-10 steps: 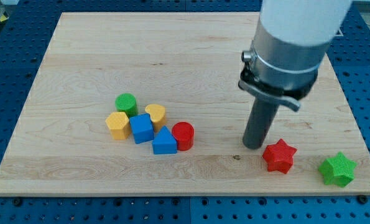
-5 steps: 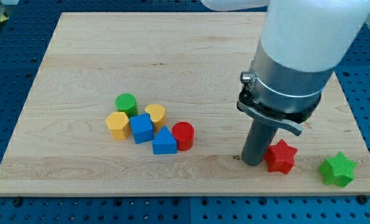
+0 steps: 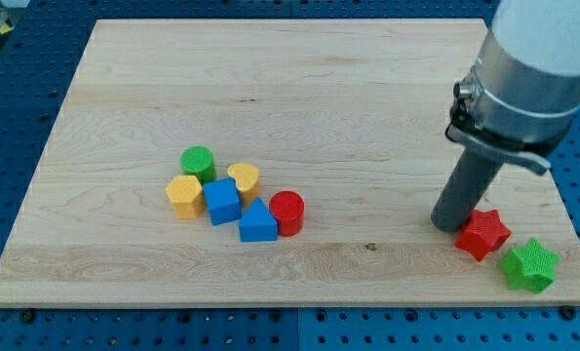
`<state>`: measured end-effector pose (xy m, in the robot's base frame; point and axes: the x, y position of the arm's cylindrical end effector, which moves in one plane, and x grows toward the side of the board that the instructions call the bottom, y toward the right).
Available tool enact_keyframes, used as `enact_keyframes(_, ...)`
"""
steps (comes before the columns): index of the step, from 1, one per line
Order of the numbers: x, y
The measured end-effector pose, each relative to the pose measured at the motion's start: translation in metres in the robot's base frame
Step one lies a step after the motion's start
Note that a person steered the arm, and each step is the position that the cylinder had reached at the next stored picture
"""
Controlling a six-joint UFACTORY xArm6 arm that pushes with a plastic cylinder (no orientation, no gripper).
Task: Push the red star into the green star
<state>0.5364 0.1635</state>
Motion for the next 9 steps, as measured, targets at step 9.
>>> enact_keyframes(9, -0.004, 0.017)
